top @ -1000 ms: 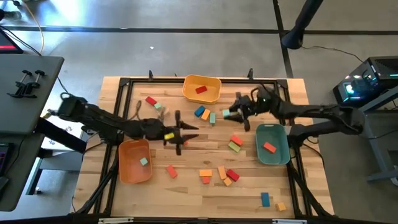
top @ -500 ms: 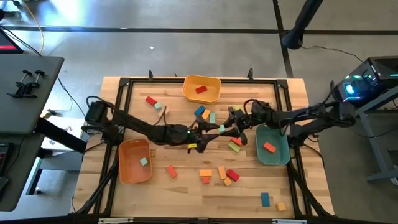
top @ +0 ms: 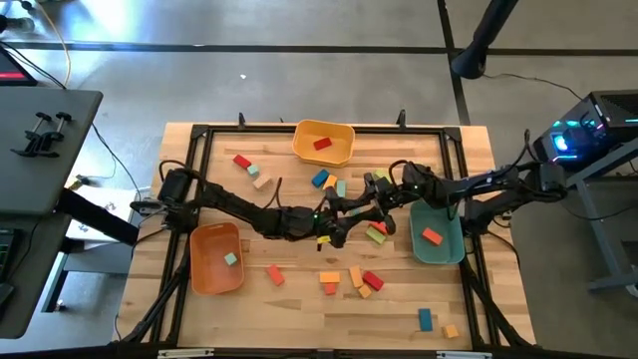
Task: Sort blocks by size
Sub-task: Put the light blue square block into the orange bin
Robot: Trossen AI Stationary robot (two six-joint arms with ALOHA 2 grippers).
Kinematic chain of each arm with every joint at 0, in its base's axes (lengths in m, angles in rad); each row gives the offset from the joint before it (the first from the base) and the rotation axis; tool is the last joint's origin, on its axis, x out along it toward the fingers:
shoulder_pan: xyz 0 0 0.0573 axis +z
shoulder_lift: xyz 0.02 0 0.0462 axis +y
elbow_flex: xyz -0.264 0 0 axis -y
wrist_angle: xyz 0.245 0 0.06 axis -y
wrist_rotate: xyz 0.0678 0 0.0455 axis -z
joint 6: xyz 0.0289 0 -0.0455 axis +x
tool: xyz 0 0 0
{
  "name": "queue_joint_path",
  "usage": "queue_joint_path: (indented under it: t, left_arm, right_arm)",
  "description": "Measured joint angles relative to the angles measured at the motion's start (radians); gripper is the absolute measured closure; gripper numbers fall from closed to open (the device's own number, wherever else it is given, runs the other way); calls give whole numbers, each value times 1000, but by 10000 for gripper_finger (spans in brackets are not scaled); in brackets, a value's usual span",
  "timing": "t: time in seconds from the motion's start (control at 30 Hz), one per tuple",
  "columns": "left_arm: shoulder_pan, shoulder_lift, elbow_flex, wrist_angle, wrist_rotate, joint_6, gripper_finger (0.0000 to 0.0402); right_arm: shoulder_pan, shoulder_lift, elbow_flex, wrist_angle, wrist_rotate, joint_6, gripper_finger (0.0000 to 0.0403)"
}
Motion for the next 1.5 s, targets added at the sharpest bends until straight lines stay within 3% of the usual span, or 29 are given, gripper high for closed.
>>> queue_joint_path:
  t: [0.2,0.4,0.7,0.8,0.93,1.03,1.17,1.27,1.33,1.43,1.5]
  left_arm:
    - [-21,1,2,10,-75,-8,218]
    - [-37,2,1,22,-81,-40,261]
    - [-106,-15,-1,20,-205,-119,291]
    - [-152,-52,1,-32,-289,-151,291]
    - [-215,-115,0,-269,-411,-268,291]
    - [-258,-202,1,-591,-505,-513,291]
    - [-329,-322,0,-1238,-491,-1166,289]
    - [-393,-399,1,-1659,-344,-1675,288]
    - [-440,-422,0,-1883,-207,-1937,288]
    - [-505,-438,0,-2110,-20,-2219,287]
    - [-538,-439,-2,-2174,71,-2325,286]
  right_arm:
    - [20,0,0,16,10,39,274]
    - [22,0,1,1,-6,91,272]
    - [23,-2,1,-74,-17,84,124]
    - [16,-2,1,-94,-4,89,104]
    - [20,-2,1,-131,58,94,99]
    - [30,-2,1,-159,141,88,98]
    - [48,-1,0,-178,196,54,97]
    - [60,-1,0,-184,201,38,97]
    - [68,-1,0,-183,202,35,96]
    - [78,-1,0,-183,202,16,96]
    - [83,-1,0,-184,203,13,96]
